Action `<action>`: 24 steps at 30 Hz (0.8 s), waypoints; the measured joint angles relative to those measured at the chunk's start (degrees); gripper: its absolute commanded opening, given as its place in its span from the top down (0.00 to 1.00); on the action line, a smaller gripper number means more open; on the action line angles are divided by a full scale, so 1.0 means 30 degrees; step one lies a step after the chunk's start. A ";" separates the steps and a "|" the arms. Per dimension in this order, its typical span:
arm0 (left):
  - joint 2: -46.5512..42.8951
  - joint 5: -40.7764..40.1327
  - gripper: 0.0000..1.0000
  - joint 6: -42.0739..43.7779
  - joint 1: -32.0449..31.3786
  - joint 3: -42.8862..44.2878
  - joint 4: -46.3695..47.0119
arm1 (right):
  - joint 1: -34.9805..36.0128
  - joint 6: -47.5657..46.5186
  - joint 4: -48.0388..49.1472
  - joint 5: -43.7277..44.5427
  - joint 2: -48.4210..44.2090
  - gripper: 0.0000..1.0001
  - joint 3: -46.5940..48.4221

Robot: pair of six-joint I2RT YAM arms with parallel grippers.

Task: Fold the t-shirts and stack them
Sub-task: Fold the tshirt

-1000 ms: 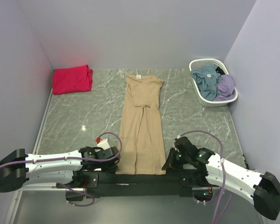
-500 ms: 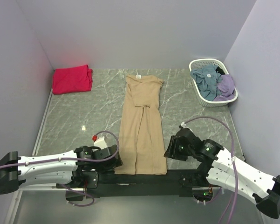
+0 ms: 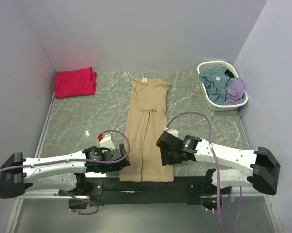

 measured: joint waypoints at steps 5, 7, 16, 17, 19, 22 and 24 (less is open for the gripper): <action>-0.0546 -0.0393 0.00 -0.0197 0.0000 0.0007 -0.0474 | 0.1566 0.0270 0.0051 0.0933 0.2157 0.50 0.1472; -0.1260 -0.0503 0.01 -0.0423 0.0000 -0.0015 -0.0707 | 0.2142 0.0539 0.0015 0.1158 0.3002 0.50 0.1792; -0.3504 -0.0903 0.01 -0.1173 0.0000 -0.0539 -0.1435 | 0.3876 0.1814 -0.1005 0.1865 0.5712 0.56 0.2936; -0.3468 -0.0903 0.01 -0.1217 0.0000 -0.0590 -0.1450 | 0.4007 0.1953 -0.1013 0.1858 0.5894 0.56 0.2973; -0.3293 -0.0896 0.01 -0.1217 0.0000 -0.0605 -0.1486 | 0.4211 0.2193 -0.1064 0.1858 0.6193 0.56 0.2987; -0.2943 -0.0896 0.00 -0.1209 0.0000 -0.0605 -0.1486 | 0.4597 0.2528 -0.1326 0.1872 0.6688 0.57 0.3082; -0.2841 -0.0896 0.00 -0.1202 0.0000 -0.0605 -0.1494 | 0.4765 0.2754 -0.1486 0.1938 0.7118 0.61 0.3191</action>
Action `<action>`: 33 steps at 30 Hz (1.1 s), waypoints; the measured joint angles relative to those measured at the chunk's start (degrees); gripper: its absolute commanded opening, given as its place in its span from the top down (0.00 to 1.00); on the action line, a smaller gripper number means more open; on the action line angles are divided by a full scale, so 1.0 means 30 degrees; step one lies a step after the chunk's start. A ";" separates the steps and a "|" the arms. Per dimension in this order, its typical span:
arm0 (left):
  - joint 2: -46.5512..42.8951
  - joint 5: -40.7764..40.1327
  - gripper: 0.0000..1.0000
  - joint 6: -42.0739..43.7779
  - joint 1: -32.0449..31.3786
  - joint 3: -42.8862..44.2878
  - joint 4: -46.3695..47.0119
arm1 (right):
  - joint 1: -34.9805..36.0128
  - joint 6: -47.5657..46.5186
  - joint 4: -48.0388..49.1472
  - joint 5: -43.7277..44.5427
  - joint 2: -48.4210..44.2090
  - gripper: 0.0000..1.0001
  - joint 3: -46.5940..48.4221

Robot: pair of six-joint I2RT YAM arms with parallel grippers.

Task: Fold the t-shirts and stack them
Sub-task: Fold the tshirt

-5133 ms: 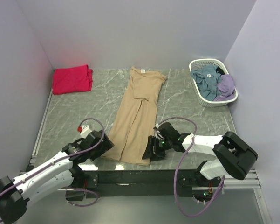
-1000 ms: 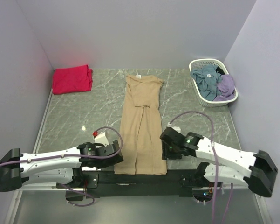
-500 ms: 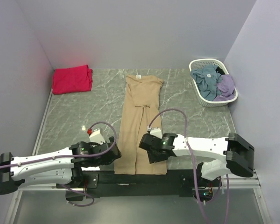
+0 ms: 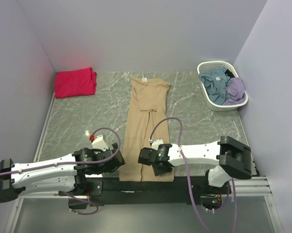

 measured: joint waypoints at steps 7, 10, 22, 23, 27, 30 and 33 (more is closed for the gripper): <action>-0.0539 0.0007 0.00 -0.0022 0.0000 -0.0357 0.0066 | 0.0109 0.0386 -0.0211 0.0146 0.0262 0.88 0.0044; -0.0947 0.0007 0.00 -0.0051 0.0000 -0.0597 0.0029 | 0.0117 0.0393 -0.0364 0.0248 0.0408 1.00 0.0182; -0.1151 0.0015 0.00 -0.0080 0.0000 -0.0656 0.0036 | 0.0576 -0.0066 -0.0539 0.0255 0.0444 1.00 0.2069; -0.1129 0.0015 0.00 -0.0080 0.0000 -0.0656 0.0051 | 0.0590 -0.0102 -0.0539 0.0153 0.0444 1.00 0.2069; -0.1013 0.0022 0.00 -0.0080 0.0000 -0.0663 0.0066 | 0.0758 -0.0233 -0.0459 -0.0372 0.0546 1.00 0.2069; -0.1020 0.0015 0.01 -0.0080 0.0000 -0.0663 0.0066 | 0.1107 -0.0306 -0.0306 -0.0838 0.0940 0.95 0.2069; -0.1020 0.0022 0.00 -0.0080 0.0000 -0.0663 0.0066 | 0.1348 -0.0350 -0.0182 -0.1202 0.1530 0.78 0.2076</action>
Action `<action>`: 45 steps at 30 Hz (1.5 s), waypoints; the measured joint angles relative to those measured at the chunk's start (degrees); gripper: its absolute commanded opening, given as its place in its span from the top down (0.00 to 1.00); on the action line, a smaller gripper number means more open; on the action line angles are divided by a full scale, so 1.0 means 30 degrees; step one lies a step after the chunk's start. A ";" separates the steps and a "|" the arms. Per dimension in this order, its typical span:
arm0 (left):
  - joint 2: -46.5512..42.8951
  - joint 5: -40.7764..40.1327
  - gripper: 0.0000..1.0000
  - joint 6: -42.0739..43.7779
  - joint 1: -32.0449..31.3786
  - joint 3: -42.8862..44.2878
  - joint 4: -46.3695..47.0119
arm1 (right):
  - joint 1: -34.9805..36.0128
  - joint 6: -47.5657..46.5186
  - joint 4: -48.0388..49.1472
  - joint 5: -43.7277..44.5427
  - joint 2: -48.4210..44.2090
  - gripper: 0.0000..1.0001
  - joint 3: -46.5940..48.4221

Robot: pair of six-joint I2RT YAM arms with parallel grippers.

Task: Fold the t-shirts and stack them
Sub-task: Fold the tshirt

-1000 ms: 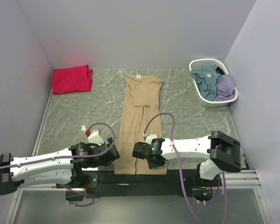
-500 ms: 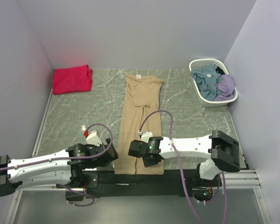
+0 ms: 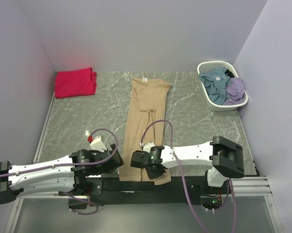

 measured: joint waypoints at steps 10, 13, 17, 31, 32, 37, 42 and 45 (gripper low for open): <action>0.0146 -0.0022 0.00 0.0044 0.0000 0.0000 -0.0007 | 0.0029 0.0372 -0.1508 0.1574 -0.0087 0.21 0.0721; 0.0219 -0.0022 0.01 0.0087 0.0000 0.0000 0.0015 | -0.0495 0.0525 -0.2033 0.2397 -0.1603 0.21 0.0707; 0.0299 0.0000 0.01 0.0393 0.0000 -0.0087 0.0481 | -0.2812 0.0546 -0.1996 0.3009 -0.5209 0.22 -0.1086; 0.1173 0.2244 0.01 0.2229 0.0000 -0.2805 0.5632 | -0.5209 0.0510 0.2601 -0.1406 -1.2801 0.27 -0.9806; 0.1078 0.2390 0.00 0.2280 0.0007 -0.2929 0.6171 | -0.5217 0.0539 0.3286 -0.1851 -1.2976 0.28 -1.0280; 0.0896 0.2958 0.00 0.2739 0.0000 -0.3599 0.8517 | -0.5384 0.0925 0.6215 -0.3905 -1.3646 0.32 -1.1992; 0.0335 0.3636 0.03 0.3045 0.0000 -0.4510 1.0564 | -0.5428 0.1464 0.8714 -0.5304 -1.3784 0.39 -1.2983; 0.0095 0.4029 0.11 0.3067 0.0007 -0.4852 1.1132 | -0.5501 0.1683 0.9530 -0.5654 -1.3901 0.46 -1.3376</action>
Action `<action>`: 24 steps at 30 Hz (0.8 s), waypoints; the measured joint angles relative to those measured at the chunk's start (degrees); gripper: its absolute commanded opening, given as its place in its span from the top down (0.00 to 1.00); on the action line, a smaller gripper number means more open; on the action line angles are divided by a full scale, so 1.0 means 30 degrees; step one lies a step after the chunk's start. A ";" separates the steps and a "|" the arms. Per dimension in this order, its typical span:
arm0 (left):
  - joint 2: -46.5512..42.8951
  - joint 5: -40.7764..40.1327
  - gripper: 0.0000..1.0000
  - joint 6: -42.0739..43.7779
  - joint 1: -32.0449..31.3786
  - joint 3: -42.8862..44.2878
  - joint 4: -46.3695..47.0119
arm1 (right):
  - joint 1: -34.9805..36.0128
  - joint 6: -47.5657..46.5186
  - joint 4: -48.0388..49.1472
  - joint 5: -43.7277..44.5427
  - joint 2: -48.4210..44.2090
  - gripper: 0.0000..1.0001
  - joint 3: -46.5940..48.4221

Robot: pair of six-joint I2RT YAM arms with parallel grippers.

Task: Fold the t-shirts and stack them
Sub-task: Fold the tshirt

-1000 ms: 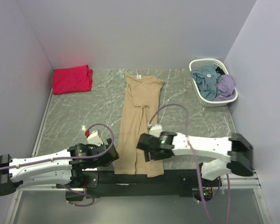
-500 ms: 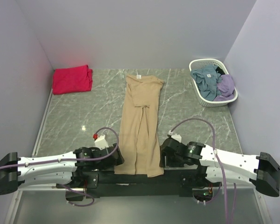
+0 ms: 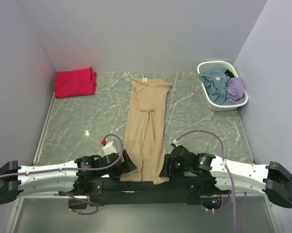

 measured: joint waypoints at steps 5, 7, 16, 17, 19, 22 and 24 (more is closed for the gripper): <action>-0.0255 0.0495 0.19 -0.0022 0.0000 -0.0117 -0.0357 | -0.0015 0.0328 0.0000 -0.0306 -0.0510 0.46 -0.0313; -0.0452 0.0634 0.16 -0.0087 0.0000 -0.0109 -0.0823 | -0.0015 0.0444 -0.0284 -0.0291 -0.0772 0.45 -0.0328; -0.1086 0.1122 0.23 -0.0197 -0.0029 0.0823 -0.4889 | -0.0015 0.0736 -0.1384 -0.0204 -0.1421 0.43 -0.0328; -0.1144 0.1122 0.26 -0.0197 -0.0036 0.0823 -0.5042 | -0.0015 0.0758 -0.1399 -0.0204 -0.1413 0.43 -0.0328; -0.1137 0.1158 0.34 -0.0197 -0.0044 0.0816 -0.5144 | -0.0015 0.0816 -0.1392 -0.0219 -0.1377 0.45 -0.0328; -0.0707 0.1268 0.47 -0.0160 -0.0044 0.0750 -0.4860 | -0.0015 0.0838 -0.1333 -0.0284 -0.1231 0.53 -0.0328; -0.0240 0.1326 0.54 -0.0153 -0.0044 0.0721 -0.4532 | -0.0015 0.0823 -0.1290 -0.0306 -0.1035 0.62 -0.0328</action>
